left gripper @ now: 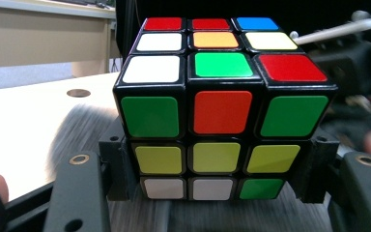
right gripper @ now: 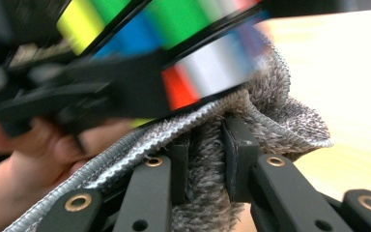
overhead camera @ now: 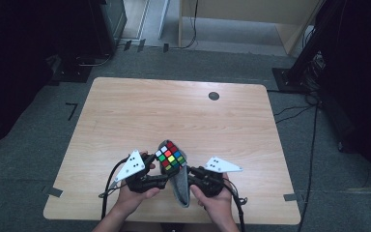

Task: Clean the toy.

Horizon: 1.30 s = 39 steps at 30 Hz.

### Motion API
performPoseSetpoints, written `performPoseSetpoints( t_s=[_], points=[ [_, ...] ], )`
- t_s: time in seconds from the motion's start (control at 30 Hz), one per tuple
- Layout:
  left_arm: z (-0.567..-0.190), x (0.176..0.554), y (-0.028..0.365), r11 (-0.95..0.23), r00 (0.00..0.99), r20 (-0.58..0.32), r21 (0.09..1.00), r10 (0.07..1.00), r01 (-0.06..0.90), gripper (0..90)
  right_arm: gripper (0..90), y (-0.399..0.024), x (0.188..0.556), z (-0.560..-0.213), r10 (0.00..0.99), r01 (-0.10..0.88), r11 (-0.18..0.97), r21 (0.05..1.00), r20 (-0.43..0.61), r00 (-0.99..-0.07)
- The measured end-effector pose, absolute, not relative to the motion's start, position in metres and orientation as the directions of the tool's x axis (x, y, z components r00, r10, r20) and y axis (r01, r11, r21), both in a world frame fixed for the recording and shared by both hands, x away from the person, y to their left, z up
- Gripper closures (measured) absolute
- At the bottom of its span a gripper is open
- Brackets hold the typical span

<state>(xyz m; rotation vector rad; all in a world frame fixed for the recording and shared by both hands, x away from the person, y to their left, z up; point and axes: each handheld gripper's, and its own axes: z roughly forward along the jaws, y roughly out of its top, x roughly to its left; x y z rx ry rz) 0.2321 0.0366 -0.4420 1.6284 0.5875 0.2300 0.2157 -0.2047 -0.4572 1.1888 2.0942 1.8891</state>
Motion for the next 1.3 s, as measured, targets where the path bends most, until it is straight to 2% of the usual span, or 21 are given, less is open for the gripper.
performPoseSetpoints(
  t_s=[0.13,0.37,0.43,0.5,0.6,0.73,0.77,0.93,1.1,1.17,1.3],
  points=[
    [-0.442,0.233,0.038,-0.043,0.845,-0.19,0.969,0.499,0.243,34.0,76.8,-0.217,0.217,-0.455,0.612,0.47,-0.122,0.874,0.439,-0.658],
    [-0.443,0.233,0.037,-0.051,0.845,-0.191,0.967,0.5,0.249,34.0,76.3,-0.19,0.211,-0.459,0.563,0.468,0.009,0.884,0.382,-0.733],
    [-0.442,0.233,0.037,-0.05,0.846,-0.192,0.967,0.498,0.249,34.0,76.3,-0.194,0.212,-0.458,0.571,0.469,-0.005,0.883,0.388,-0.724],
    [-0.442,0.233,0.038,-0.053,0.846,-0.188,0.968,0.499,0.246,34.0,76.5,-0.215,0.218,-0.456,0.614,0.472,-0.101,0.876,0.428,-0.663],
    [-0.443,0.234,0.037,-0.054,0.847,-0.194,0.966,0.495,0.253,34.0,76.6,-0.223,0.219,-0.455,0.631,0.464,-0.138,0.875,0.439,-0.64],
    [-0.444,0.235,0.037,-0.061,0.85,-0.193,0.965,0.49,0.255,34.0,75.8,-0.211,0.216,-0.459,0.614,0.469,-0.088,0.879,0.419,-0.669],
    [-0.445,0.235,0.037,-0.064,0.849,-0.195,0.964,0.491,0.258,34.0,75.3,-0.199,0.214,-0.463,0.587,0.472,-0.038,0.881,0.402,-0.703],
    [-0.444,0.235,0.038,-0.068,0.845,-0.192,0.964,0.499,0.259,34.0,75.3,-0.197,0.213,-0.463,0.6,0.448,-0.002,0.894,0.36,-0.715],
    [-0.442,0.234,0.038,-0.066,0.85,-0.189,0.965,0.491,0.253,34.0,75.7,-0.22,0.216,-0.458,0.651,0.43,-0.125,0.894,0.401,-0.644],
    [-0.442,0.234,0.038,-0.059,0.85,-0.198,0.964,0.489,0.258,34.0,75.5,-0.216,0.214,-0.458,0.651,0.425,-0.103,0.899,0.384,-0.655],
    [-0.442,0.234,0.039,-0.069,0.848,-0.188,0.965,0.496,0.255,34.0,74.0,-0.196,0.212,-0.463,0.588,0.43,-0.024,0.902,0.361,-0.724]
  ],
)
